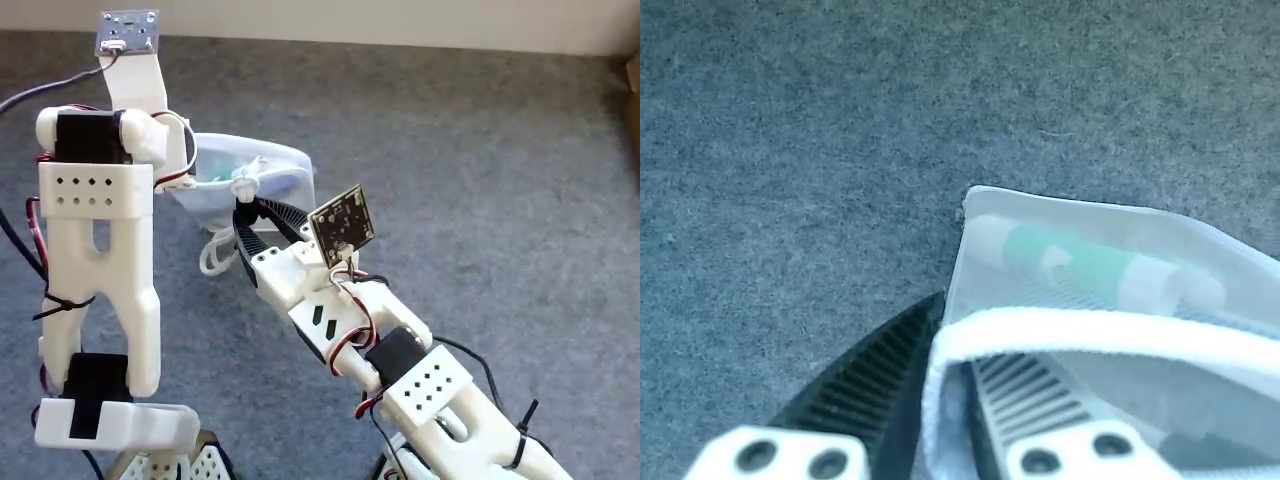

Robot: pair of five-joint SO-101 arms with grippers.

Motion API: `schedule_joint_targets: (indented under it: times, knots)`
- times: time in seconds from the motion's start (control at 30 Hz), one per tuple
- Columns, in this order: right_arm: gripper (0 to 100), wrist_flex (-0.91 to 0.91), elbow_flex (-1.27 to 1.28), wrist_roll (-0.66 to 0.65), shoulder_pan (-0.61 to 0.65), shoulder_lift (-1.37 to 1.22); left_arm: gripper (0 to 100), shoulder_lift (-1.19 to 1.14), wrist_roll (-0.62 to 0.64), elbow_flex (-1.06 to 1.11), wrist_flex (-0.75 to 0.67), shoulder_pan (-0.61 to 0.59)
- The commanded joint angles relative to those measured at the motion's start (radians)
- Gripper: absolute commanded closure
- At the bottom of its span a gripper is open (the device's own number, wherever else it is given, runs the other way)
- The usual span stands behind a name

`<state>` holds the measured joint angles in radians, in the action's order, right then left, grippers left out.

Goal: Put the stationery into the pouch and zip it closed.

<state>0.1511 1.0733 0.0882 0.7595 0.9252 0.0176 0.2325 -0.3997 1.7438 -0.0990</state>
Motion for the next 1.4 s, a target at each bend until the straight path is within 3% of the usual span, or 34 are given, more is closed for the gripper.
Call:
schedule_joint_targets:
  times: [0.0, 0.1, 0.27, 0.47, 0.53, 0.73, 0.93, 1.0, 1.37]
  knots:
    - [94.9, -0.024, -0.008, -0.064, 0.005, 0.077, 99, -0.025, 0.011, 0.021, -0.009, -0.015]
    - [99.5, -0.002, 0.036, -0.176, 0.007, 0.176, 99, -0.025, 0.011, 0.021, -0.009, -0.016]
    - [99.3, 0.205, 0.051, -0.201, 0.005, 0.308, 97, -0.019, 0.009, 0.016, -0.011, -0.016]
    - [99.3, 0.455, -0.076, -0.281, -0.022, 0.311, 73, -0.015, 0.009, 0.008, -0.005, -0.013]
    - [99.3, 0.549, -0.130, -0.279, -0.036, 0.311, 70, -0.015, 0.000, 0.007, -0.012, -0.008]
    - [99.3, 0.889, -0.329, -0.279, -0.044, 0.311, 72, -0.016, -0.101, -0.081, -0.012, 0.033]
    - [99.3, 1.161, -0.466, -0.290, -0.044, 0.311, 72, -0.024, -0.233, -0.200, -0.017, 0.176]
    - [99.3, 1.233, -0.486, -0.347, -0.044, 0.311, 72, -0.025, -0.290, -0.223, -0.018, 0.220]
    - [99.3, 1.382, -0.513, -0.379, -0.045, 0.357, 72, -0.015, -0.588, -0.257, -0.020, 0.466]
